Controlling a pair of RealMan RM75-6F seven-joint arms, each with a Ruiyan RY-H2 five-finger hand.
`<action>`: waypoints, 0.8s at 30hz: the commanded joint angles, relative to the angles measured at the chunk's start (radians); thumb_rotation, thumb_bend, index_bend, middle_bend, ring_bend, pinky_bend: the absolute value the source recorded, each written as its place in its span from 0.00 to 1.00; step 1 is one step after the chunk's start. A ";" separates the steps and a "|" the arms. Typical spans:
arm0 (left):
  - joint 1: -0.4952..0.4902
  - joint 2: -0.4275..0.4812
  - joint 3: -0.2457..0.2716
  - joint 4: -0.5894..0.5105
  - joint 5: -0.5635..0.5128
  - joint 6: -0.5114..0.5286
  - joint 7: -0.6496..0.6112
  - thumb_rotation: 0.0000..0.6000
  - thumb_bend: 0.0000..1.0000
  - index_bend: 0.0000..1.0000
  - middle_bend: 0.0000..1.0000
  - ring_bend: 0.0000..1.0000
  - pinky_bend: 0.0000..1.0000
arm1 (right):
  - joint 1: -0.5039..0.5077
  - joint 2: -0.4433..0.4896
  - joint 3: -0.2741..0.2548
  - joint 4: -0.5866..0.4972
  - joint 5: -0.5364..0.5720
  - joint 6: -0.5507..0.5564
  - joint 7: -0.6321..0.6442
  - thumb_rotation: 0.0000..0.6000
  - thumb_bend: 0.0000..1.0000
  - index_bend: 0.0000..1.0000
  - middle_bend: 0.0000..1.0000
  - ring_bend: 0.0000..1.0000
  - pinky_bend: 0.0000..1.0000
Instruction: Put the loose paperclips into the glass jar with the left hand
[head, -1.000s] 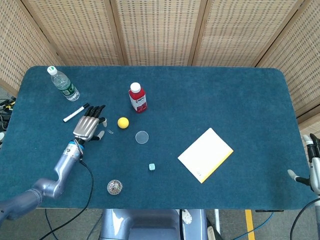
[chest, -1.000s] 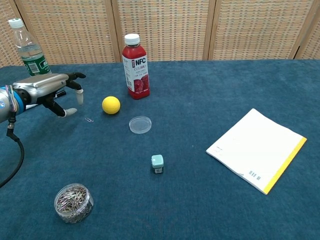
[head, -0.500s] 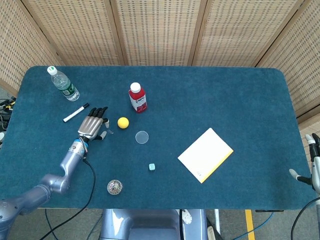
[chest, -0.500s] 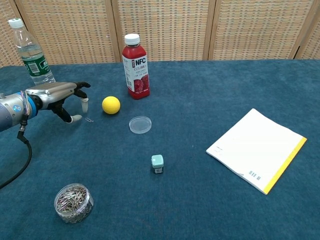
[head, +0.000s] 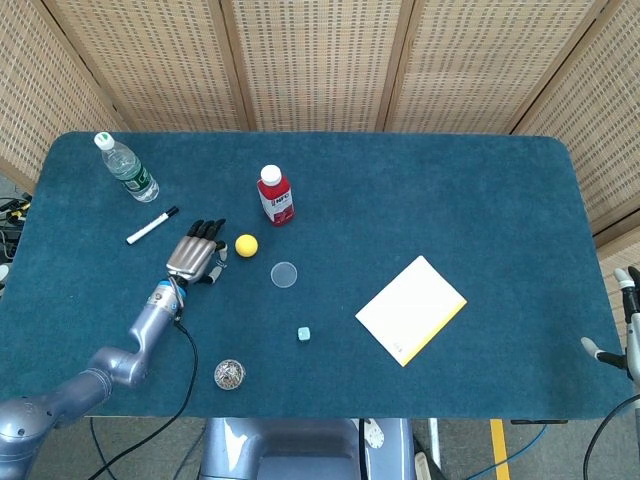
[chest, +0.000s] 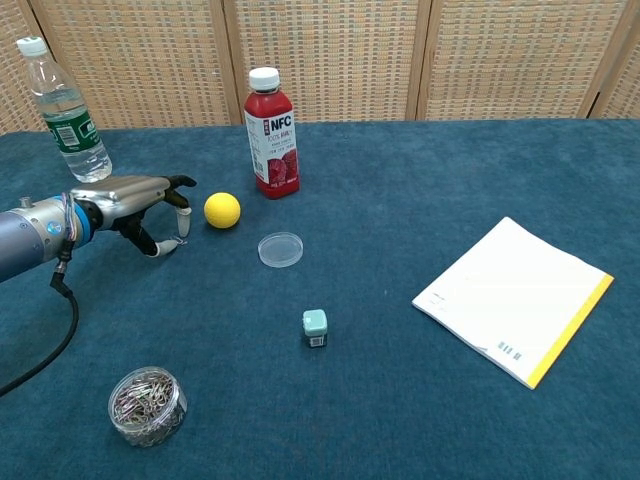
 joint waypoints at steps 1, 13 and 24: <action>0.000 -0.004 0.002 0.004 0.002 0.002 -0.002 1.00 0.41 0.48 0.00 0.00 0.00 | 0.000 0.000 0.000 0.001 0.000 0.000 0.001 1.00 0.00 0.00 0.00 0.00 0.00; 0.004 -0.016 0.005 0.025 -0.006 -0.004 -0.002 1.00 0.42 0.55 0.00 0.00 0.00 | 0.000 0.000 0.000 0.001 0.000 -0.002 0.002 1.00 0.00 0.00 0.00 0.00 0.00; 0.019 -0.018 0.017 0.045 0.000 0.000 -0.021 1.00 0.43 0.62 0.00 0.00 0.00 | 0.000 0.001 -0.001 -0.001 -0.002 -0.002 0.002 1.00 0.00 0.00 0.00 0.00 0.00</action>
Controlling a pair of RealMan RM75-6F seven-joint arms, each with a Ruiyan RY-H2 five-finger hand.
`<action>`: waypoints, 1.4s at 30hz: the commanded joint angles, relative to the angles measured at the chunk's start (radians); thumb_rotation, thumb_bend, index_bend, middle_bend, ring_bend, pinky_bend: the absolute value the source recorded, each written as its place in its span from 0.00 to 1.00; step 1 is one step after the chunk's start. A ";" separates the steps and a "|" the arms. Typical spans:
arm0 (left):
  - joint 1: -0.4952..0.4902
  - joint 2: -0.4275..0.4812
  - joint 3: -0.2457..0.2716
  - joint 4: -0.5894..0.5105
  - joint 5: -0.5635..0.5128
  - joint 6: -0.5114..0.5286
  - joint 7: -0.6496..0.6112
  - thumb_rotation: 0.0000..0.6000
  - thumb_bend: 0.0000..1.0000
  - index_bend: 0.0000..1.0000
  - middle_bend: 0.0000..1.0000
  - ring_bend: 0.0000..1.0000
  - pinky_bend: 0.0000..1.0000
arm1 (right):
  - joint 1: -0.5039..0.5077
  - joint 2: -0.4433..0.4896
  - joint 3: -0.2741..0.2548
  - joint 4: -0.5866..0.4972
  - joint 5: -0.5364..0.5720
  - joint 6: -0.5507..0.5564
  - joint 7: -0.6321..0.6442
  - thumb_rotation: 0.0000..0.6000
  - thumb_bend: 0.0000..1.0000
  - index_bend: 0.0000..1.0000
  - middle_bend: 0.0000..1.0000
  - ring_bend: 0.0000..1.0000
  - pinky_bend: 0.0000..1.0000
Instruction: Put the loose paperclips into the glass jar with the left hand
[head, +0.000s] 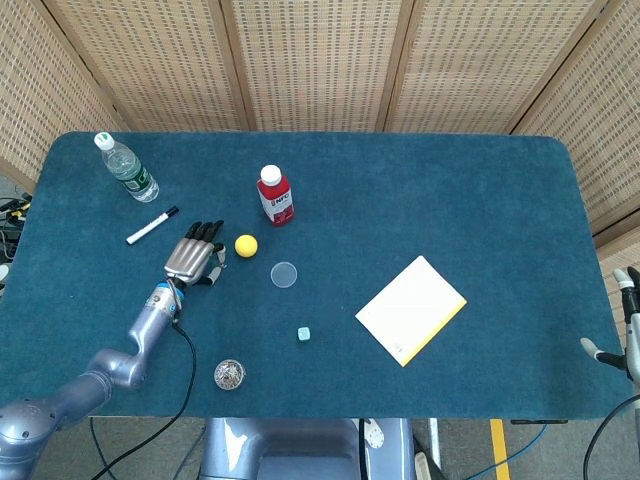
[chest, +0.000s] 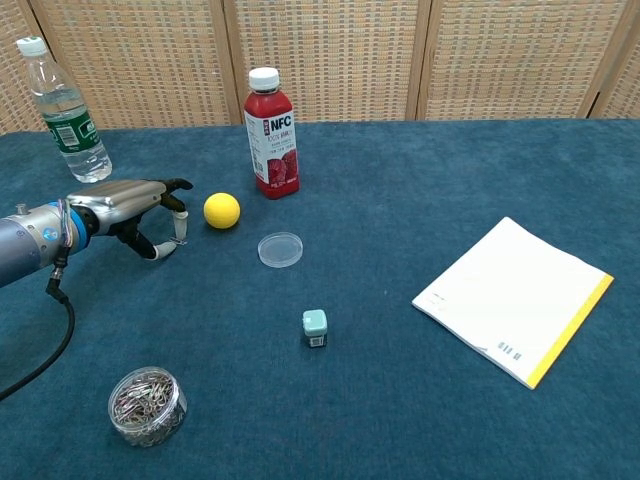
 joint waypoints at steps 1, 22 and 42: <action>0.003 -0.002 0.002 0.006 0.000 -0.001 -0.003 1.00 0.43 0.62 0.00 0.00 0.00 | 0.000 0.000 0.000 0.000 0.000 0.000 -0.001 1.00 0.00 0.00 0.00 0.00 0.00; 0.022 -0.003 0.012 0.001 0.017 0.026 -0.025 1.00 0.44 0.69 0.00 0.00 0.00 | -0.001 0.003 -0.001 -0.001 -0.003 0.000 0.007 1.00 0.00 0.00 0.00 0.00 0.00; 0.019 -0.030 0.002 0.018 0.011 0.037 0.004 1.00 0.47 0.70 0.00 0.00 0.00 | 0.000 0.002 -0.001 -0.001 -0.004 -0.001 0.007 1.00 0.00 0.00 0.00 0.00 0.00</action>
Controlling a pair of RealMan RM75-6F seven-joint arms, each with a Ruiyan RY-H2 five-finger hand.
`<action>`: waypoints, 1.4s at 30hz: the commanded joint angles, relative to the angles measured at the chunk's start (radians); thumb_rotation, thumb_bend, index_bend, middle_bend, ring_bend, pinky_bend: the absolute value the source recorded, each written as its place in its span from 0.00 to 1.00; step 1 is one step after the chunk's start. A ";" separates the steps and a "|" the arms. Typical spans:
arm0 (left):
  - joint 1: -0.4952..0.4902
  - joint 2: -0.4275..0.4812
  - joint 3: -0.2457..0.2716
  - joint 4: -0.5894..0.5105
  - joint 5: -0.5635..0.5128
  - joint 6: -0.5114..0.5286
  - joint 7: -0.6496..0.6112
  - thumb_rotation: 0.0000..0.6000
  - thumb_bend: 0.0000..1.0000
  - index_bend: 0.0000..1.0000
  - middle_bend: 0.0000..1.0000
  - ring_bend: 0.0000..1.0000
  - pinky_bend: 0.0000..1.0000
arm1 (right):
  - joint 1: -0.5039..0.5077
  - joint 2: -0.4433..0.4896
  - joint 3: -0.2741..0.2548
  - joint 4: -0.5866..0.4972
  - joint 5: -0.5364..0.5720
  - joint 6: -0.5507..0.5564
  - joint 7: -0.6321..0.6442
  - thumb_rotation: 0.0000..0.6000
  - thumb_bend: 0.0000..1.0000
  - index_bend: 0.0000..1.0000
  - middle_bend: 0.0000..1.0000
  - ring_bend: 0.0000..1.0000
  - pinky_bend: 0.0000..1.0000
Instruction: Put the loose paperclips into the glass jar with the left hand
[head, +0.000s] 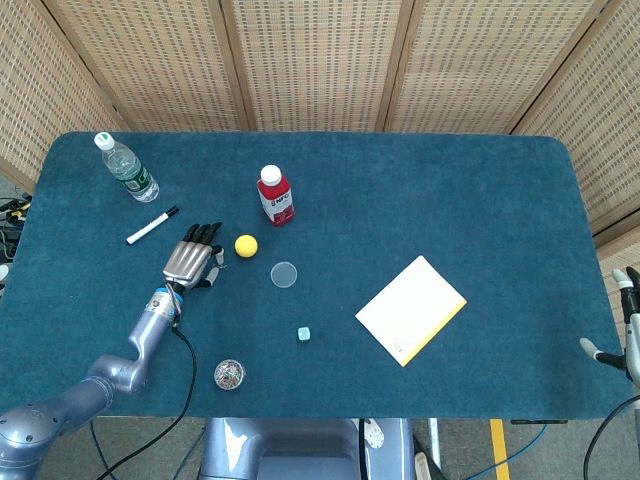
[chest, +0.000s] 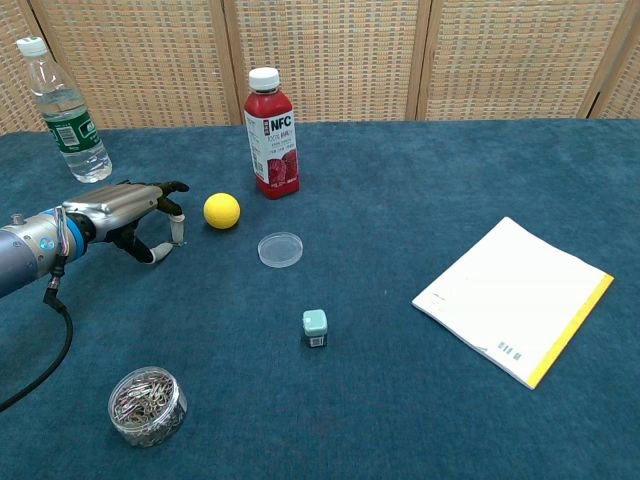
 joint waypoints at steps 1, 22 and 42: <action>0.000 -0.002 -0.001 0.000 -0.001 0.000 0.002 1.00 0.47 0.71 0.00 0.00 0.00 | 0.000 0.000 0.000 0.000 0.000 0.000 0.000 1.00 0.00 0.00 0.00 0.00 0.00; 0.004 -0.010 -0.003 0.001 0.008 0.028 0.011 1.00 0.48 0.76 0.00 0.00 0.00 | 0.000 0.000 -0.002 -0.001 -0.002 -0.001 0.002 1.00 0.00 0.00 0.00 0.00 0.00; 0.005 -0.011 -0.008 -0.010 0.000 0.021 0.027 1.00 0.50 0.81 0.00 0.00 0.00 | -0.001 0.002 -0.002 -0.003 -0.004 -0.001 0.007 1.00 0.00 0.00 0.00 0.00 0.00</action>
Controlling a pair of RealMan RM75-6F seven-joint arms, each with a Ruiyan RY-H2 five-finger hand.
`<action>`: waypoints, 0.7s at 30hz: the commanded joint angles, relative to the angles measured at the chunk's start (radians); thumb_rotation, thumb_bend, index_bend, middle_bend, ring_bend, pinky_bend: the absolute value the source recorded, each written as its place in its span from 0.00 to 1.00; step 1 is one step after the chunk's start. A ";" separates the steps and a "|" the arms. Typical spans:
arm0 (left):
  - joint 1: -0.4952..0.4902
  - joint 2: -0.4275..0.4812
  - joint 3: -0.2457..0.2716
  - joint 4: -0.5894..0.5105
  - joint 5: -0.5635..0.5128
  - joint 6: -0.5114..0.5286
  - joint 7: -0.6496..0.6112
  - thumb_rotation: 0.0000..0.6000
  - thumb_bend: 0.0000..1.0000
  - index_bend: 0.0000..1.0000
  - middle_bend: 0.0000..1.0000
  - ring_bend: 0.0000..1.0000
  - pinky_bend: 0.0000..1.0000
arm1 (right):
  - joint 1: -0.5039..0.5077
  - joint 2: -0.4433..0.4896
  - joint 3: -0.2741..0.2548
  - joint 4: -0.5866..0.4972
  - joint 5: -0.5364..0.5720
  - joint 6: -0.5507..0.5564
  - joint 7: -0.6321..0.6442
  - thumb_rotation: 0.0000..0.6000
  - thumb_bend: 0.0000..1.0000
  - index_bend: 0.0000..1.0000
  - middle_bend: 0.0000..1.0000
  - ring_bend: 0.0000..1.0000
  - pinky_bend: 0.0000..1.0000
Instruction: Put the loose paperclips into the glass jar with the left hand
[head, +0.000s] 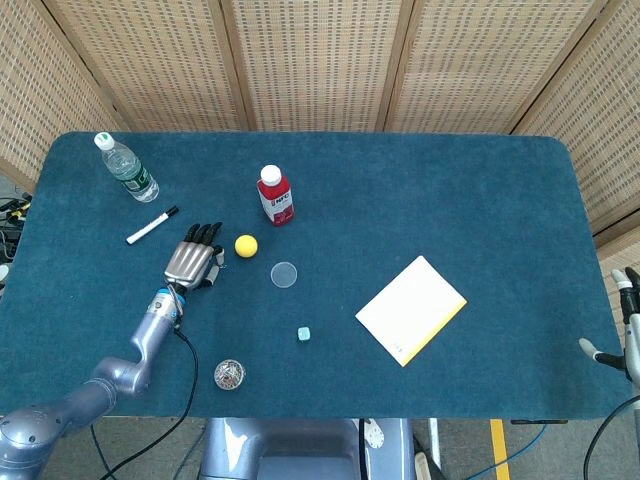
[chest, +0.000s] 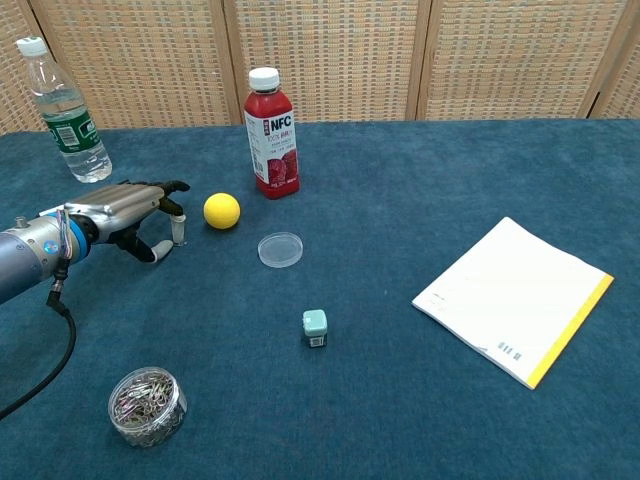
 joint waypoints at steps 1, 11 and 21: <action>0.002 0.004 0.000 -0.008 0.000 0.002 -0.003 1.00 0.49 0.81 0.00 0.00 0.00 | -0.001 0.001 0.000 -0.001 -0.001 0.001 0.001 1.00 0.00 0.00 0.00 0.00 0.00; 0.009 0.026 0.004 -0.042 0.004 0.011 0.007 1.00 0.30 0.81 0.00 0.00 0.00 | -0.002 0.004 -0.002 -0.006 -0.003 0.001 0.004 1.00 0.00 0.00 0.00 0.00 0.00; 0.011 0.020 0.003 -0.040 -0.004 0.011 0.032 1.00 0.32 0.87 0.00 0.00 0.00 | -0.002 0.004 -0.002 -0.004 -0.004 0.002 0.005 1.00 0.00 0.00 0.00 0.00 0.00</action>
